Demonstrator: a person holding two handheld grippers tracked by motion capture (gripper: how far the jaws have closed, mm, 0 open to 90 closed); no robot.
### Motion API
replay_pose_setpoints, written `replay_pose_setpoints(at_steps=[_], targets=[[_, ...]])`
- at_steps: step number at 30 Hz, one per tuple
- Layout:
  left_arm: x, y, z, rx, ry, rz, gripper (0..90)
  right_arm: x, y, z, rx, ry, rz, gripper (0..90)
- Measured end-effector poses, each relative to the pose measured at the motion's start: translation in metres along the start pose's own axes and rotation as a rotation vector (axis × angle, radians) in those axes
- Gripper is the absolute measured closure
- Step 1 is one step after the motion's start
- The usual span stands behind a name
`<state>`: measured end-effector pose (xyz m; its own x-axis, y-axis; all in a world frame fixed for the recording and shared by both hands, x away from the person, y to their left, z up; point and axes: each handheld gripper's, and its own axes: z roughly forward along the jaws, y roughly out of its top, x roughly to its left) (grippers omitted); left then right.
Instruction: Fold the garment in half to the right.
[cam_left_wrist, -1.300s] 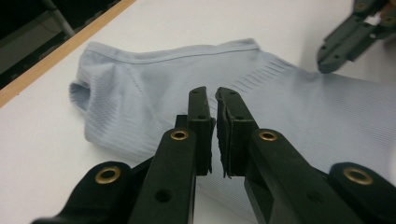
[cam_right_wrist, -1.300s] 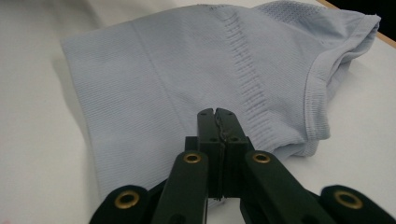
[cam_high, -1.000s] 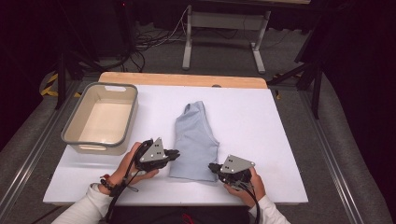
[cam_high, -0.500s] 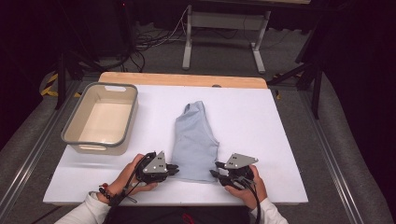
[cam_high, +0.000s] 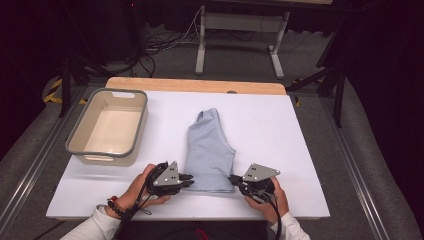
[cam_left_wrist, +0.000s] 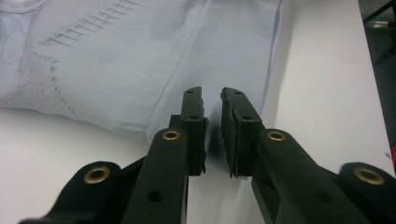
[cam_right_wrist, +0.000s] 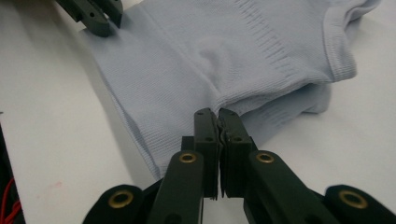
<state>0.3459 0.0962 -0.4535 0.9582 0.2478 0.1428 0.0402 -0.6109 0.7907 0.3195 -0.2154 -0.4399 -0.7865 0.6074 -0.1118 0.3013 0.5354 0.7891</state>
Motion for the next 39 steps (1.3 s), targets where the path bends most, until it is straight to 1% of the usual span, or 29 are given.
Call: replay_pose_setpoints(at_steps=[1,3,6,8,9,10,11,12,13,14,15,16,17,18,20,22,23,24,25,26,28,29,31,32,33,35,36,37,39], targets=[[0.000,-0.001,0.002,0.010,-0.010,-0.016,79.6,-0.001,-0.001,-0.001,0.009,-0.023,-0.008,87.1],[0.000,-0.001,0.005,0.015,-0.014,-0.010,80.1,-0.002,-0.002,0.000,0.017,-0.026,-0.010,87.0],[-0.002,-0.003,0.012,0.048,-0.031,-0.002,80.8,-0.001,-0.008,0.011,0.078,-0.032,-0.013,85.7],[-0.002,-0.003,0.013,0.046,-0.035,-0.004,81.0,-0.001,-0.008,0.011,0.077,-0.031,-0.006,84.5],[-0.002,-0.003,0.011,0.050,-0.034,-0.002,81.0,-0.002,-0.008,0.011,0.079,-0.033,-0.007,82.0],[-0.002,-0.002,0.010,0.040,-0.031,0.003,80.5,-0.003,-0.007,0.010,0.077,-0.040,-0.005,78.6],[-0.001,0.000,0.007,0.025,-0.015,0.012,79.4,-0.004,-0.007,0.008,0.070,-0.041,0.005,78.4],[-0.001,0.000,0.007,0.025,-0.015,0.012,79.0,-0.004,-0.007,0.008,0.070,-0.041,0.005,78.4],[0.003,0.004,0.002,0.009,0.004,0.012,78.3,-0.005,-0.003,0.003,0.033,-0.063,0.001,78.6],[0.010,0.008,-0.002,-0.030,0.023,-0.010,78.3,-0.006,-0.001,0.001,0.022,-0.070,-0.003,79.4],[0.010,0.008,-0.002,-0.030,0.023,-0.010,78.3,-0.006,-0.001,0.001,0.022,-0.070,-0.003,79.4],[0.017,0.012,-0.006,-0.061,0.044,-0.024,78.4,-0.008,0.005,-0.005,-0.016,-0.100,-0.005,81.7],[0.021,0.014,-0.007,-0.069,0.059,-0.022,78.5,-0.009,0.008,-0.006,-0.034,-0.104,0.004,82.8],[0.021,0.014,-0.007,-0.069,0.059,-0.022,78.7,-0.009,0.008,-0.006,-0.034,-0.104,0.004,82.8],[0.031,0.014,-0.005,-0.076,0.093,-0.026,78.7,-0.012,0.017,-0.007,-0.075,-0.121,0.005,86.9],[0.039,0.013,0.000,-0.070,0.106,-0.039,79.1,-0.011,0.024,0.000,-0.096,-0.109,-0.010,89.4],[0.042,0.012,0.003,-0.063,0.109,-0.044,79.8,-0.010,0.027,0.005,-0.094,-0.111,-0.027,89.6],[0.047,0.009,0.010,-0.060,0.096,-0.067,80.2,-0.009,0.030,0.015,-0.094,-0.082,-0.027,89.7],[0.047,0.009,0.010,-0.060,0.096,-0.067,80.5,-0.009,0.030,0.015,-0.094,-0.082,-0.027,89.7],[0.048,0.007,0.013,-0.057,0.091,-0.072,80.5,-0.008,0.030,0.021,-0.086,-0.071,-0.036,89.8],[0.049,0.005,0.018,-0.041,0.081,-0.080,81.3,-0.006,0.028,0.033,-0.043,-0.066,-0.064,89.8],[0.049,0.003,0.021,-0.028,0.077,-0.085,81.4,-0.006,0.025,0.037,-0.023,-0.067,-0.068,89.8],[0.050,0.000,0.025,-0.012,0.073,-0.099,81.7,-0.010,0.017,0.045,0.015,-0.065,-0.055,89.9],[0.051,-0.002,0.027,-0.012,0.061,-0.113,82.3,-0.011,0.014,0.047,0.029,-0.068,-0.051,89.9],[0.052,-0.003,0.028,-0.006,0.054,-0.121,82.9,-0.013,0.012,0.049,0.039,-0.059,-0.040,89.8],[0.050,-0.002,0.029,0.001,0.061,-0.110,83.6,-0.017,0.009,0.047,0.039,-0.050,-0.018,89.9],[0.049,-0.001,0.030,0.011,0.065,-0.098,84.4,-0.018,0.008,0.046,0.047,-0.057,-0.020,90.0],[0.048,-0.001,0.031,0.017,0.066,-0.095,84.7,-0.018,0.007,0.045,0.054,-0.066,-0.029,90.0],[0.049,-0.001,0.031,0.017,0.061,-0.098,84.9,-0.020,0.004,0.044,0.052,-0.067,-0.021,90.0]])
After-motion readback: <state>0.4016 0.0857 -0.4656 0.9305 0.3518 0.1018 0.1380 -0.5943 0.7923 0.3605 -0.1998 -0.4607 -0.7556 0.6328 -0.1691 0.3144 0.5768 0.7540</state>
